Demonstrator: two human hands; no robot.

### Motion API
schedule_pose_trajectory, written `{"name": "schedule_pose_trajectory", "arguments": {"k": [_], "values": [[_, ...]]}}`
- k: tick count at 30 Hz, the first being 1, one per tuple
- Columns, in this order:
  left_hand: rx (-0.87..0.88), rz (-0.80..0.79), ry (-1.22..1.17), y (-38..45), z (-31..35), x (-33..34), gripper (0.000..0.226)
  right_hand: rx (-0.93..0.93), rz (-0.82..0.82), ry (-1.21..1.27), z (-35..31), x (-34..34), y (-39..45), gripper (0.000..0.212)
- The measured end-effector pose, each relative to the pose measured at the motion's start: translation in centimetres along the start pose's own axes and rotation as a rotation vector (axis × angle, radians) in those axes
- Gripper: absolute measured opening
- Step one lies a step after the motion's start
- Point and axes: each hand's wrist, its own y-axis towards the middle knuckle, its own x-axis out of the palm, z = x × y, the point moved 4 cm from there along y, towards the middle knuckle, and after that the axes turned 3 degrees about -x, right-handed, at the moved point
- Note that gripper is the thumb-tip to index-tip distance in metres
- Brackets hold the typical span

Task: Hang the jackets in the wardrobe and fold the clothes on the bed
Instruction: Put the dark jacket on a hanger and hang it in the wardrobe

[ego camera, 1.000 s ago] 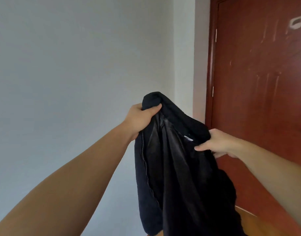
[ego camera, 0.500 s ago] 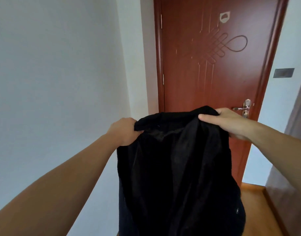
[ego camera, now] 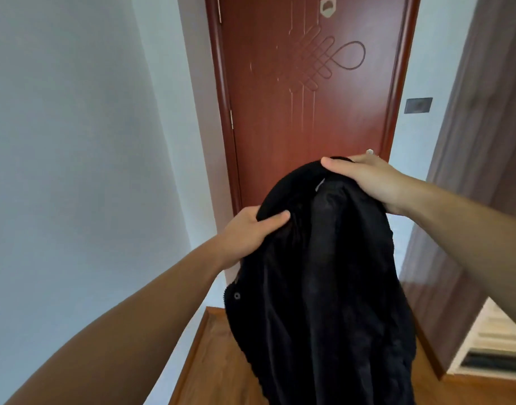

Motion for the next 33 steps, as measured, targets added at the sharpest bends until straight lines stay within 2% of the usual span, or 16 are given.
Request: {"name": "schedule_pose_trajectory", "arguments": {"k": [2, 4, 6, 8, 10, 13, 15, 18, 19, 21, 23, 26, 29, 30, 33], "values": [[0.065, 0.021, -0.092, 0.5, 3.0, -0.1, 0.026, 0.037, -0.011, -0.121, 1.9, -1.8, -0.9, 0.033], [0.131, -0.031, -0.120, 1.1, 6.3, 0.7, 0.027, 0.099, 0.014, -0.178, 4.0, -2.6, -2.0, 0.041], [0.171, -0.066, -0.027, 1.6, 9.1, 2.1, 0.033, 0.031, 0.056, -0.180, 5.5, -2.7, -2.8, 0.032], [0.178, -0.094, 0.084, 2.0, 10.7, 3.7, 0.039, -0.106, 0.109, -0.143, 6.0, -2.6, -3.6, 0.012], [0.154, -0.141, 0.123, 2.4, 11.2, 5.0, 0.039, -0.099, 0.120, -0.041, 6.6, -3.0, -4.4, 0.022], [0.123, -0.131, 0.130, 3.0, 11.0, 5.6, 0.045, 0.078, -0.024, 0.233, 8.4, -3.2, -5.0, 0.043], [0.119, -0.120, 0.149, 3.3, 10.6, 5.5, 0.052, 0.149, -0.128, 0.201, 9.8, -2.6, -5.3, 0.054], [0.122, -0.149, 0.224, 3.2, 10.0, 4.4, 0.056, 0.232, -0.258, -0.093, 11.5, -1.5, -5.4, 0.049], [0.117, -0.156, 0.258, 3.1, 9.7, 3.7, 0.058, 0.266, -0.293, -0.118, 11.6, -1.3, -5.2, 0.047], [0.125, -0.148, 0.325, 2.7, 9.2, 2.4, 0.066, 0.330, -0.375, -0.130, 11.8, -0.9, -4.5, 0.027], [0.153, -0.152, 0.364, 2.1, 9.0, 1.5, 0.070, 0.384, -0.458, -0.150, 11.5, 0.0, -3.8, 0.028], [0.221, -0.154, 0.379, 1.4, 9.2, 0.5, 0.060, 0.383, -0.512, -0.266, 10.8, 2.7, -3.1, 0.035], [0.247, -0.082, 0.363, 0.8, 9.1, -1.6, 0.046, 0.302, -0.599, -0.316, 10.8, 6.2, -2.8, 0.049], [0.243, -0.061, 0.355, 0.6, 8.9, -2.5, 0.046, 0.272, -0.593, -0.307, 11.2, 7.1, -2.6, 0.047], [0.199, -0.019, 0.355, -0.1, 7.5, -4.9, 0.053, 0.184, -0.441, -0.270, 11.5, 7.3, -2.1, 0.021]]}}
